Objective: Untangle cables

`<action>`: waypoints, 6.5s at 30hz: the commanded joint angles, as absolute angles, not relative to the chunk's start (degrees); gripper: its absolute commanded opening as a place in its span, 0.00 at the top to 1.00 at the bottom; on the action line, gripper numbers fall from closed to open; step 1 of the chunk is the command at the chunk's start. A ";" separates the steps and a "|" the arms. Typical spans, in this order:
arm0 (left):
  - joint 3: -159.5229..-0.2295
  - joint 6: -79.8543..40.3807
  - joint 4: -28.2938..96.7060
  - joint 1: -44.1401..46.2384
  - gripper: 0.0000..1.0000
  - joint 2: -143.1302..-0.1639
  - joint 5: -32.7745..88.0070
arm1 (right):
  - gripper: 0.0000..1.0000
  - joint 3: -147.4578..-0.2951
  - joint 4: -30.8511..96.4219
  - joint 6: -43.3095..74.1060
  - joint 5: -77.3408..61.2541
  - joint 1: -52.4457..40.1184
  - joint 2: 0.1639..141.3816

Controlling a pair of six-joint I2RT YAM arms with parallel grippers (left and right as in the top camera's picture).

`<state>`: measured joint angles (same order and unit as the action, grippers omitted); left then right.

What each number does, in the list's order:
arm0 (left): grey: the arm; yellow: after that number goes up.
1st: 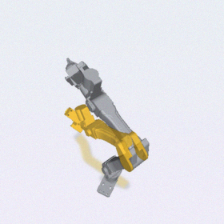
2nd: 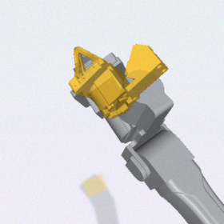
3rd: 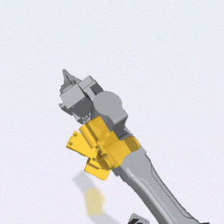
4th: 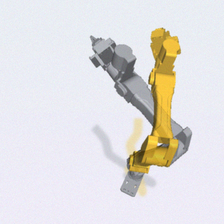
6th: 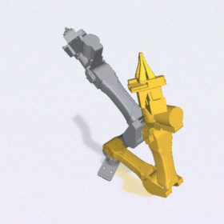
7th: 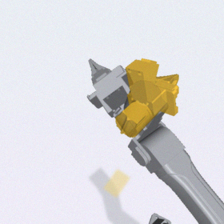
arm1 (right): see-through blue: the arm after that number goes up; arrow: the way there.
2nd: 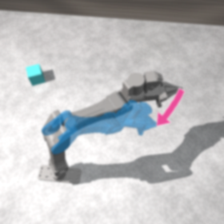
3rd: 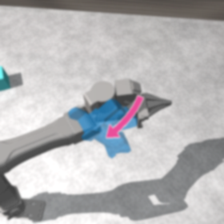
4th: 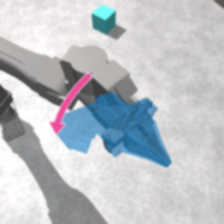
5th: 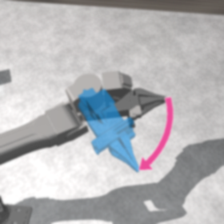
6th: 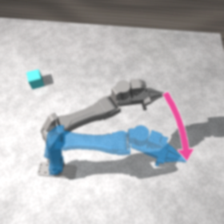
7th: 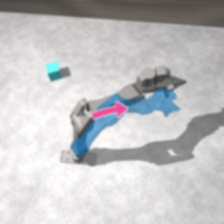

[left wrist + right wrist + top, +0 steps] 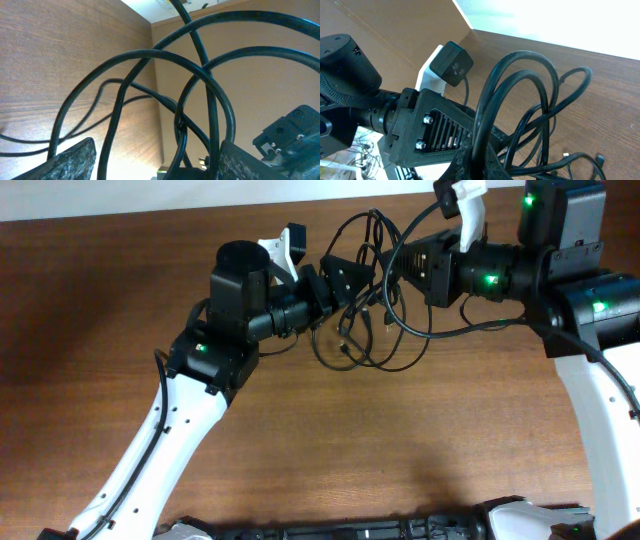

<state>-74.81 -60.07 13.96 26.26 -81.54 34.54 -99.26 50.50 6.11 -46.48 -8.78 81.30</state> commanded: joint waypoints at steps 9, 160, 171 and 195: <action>-75.42 -46.11 32.60 29.26 0.23 -80.68 15.77 | 0.96 -99.66 44.66 6.52 -51.27 -8.62 81.10; -75.42 -56.18 11.84 7.55 0.99 -80.66 49.23 | 0.96 -99.72 59.42 -0.36 -18.35 -11.94 80.60; -75.42 -47.81 35.53 7.55 0.47 -80.66 39.27 | 0.74 -99.72 52.21 -0.36 -23.38 -11.94 77.97; -75.42 -22.17 43.20 7.60 0.01 -80.66 24.75 | 0.29 -99.63 58.78 21.30 -9.91 -10.46 96.68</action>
